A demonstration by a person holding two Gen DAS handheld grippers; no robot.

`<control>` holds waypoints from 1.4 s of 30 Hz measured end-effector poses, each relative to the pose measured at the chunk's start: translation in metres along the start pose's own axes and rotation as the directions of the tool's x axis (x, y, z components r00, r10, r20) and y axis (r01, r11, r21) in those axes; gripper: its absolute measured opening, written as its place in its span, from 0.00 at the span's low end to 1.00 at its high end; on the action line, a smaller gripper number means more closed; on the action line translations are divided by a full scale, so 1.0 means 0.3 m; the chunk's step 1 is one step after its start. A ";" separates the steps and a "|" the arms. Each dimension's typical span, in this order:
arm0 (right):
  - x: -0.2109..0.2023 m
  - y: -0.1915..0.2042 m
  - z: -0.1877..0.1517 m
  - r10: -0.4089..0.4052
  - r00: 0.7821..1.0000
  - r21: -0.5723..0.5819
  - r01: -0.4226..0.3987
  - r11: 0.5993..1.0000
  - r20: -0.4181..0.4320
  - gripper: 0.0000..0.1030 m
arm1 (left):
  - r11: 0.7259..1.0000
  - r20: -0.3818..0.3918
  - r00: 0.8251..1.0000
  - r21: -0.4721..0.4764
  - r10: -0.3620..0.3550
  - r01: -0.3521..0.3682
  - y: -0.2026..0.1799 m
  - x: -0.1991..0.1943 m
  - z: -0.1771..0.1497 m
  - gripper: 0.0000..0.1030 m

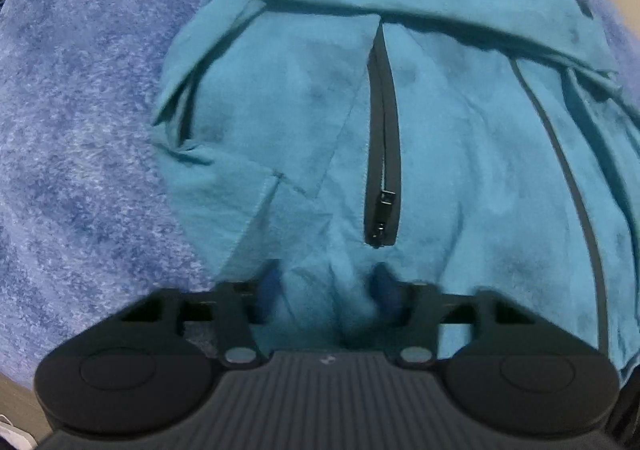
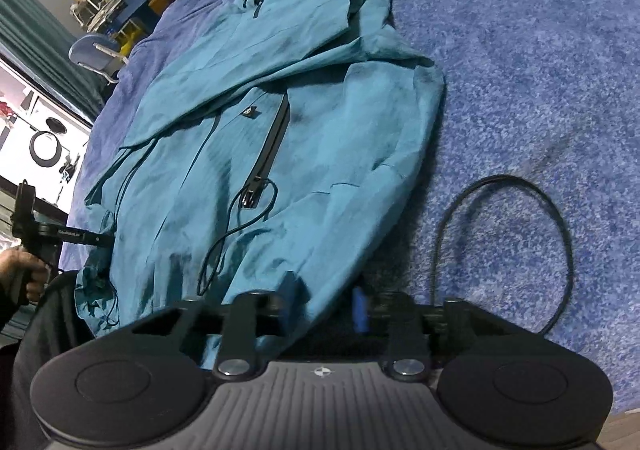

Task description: Fold large clothes

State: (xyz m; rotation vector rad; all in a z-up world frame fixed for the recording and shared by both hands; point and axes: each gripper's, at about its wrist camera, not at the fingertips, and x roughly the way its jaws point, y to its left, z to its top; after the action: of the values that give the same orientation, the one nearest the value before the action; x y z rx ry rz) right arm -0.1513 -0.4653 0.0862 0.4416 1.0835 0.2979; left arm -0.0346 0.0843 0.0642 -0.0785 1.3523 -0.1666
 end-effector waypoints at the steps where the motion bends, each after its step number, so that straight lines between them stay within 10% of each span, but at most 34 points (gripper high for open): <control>1: -0.002 -0.007 -0.003 0.010 1.000 0.003 -0.010 1.000 0.009 0.17 | 1.000 0.016 1.000 -0.008 -0.009 0.009 0.018 -0.022 -0.005 0.14; 9: -0.066 -0.041 0.015 0.142 0.983 0.092 -0.153 0.984 0.120 0.09 | 0.962 0.181 0.956 -0.103 -0.231 0.252 0.176 -0.210 -0.079 0.01; 19: -0.156 -0.008 0.157 0.297 0.904 0.108 -0.343 0.933 0.308 0.07 | 0.885 0.415 0.810 -0.026 -0.414 0.466 0.183 -0.481 0.039 0.00; 30: -0.135 -0.063 0.483 0.321 0.800 0.169 -0.457 0.873 0.506 0.06 | 0.836 0.567 0.692 -0.011 -0.447 0.549 0.217 -0.519 0.389 0.00; 42: 0.155 -0.144 0.872 0.220 0.775 0.318 -0.476 0.820 0.592 0.06 | 0.860 0.650 0.674 -0.059 -0.352 0.507 0.280 -0.379 0.781 0.00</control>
State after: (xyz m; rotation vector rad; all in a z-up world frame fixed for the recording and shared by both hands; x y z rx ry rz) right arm 0.1048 -0.5347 0.1321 1.1003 0.4928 0.2334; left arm 0.1765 0.1763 0.2118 -0.6188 0.6515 -0.3490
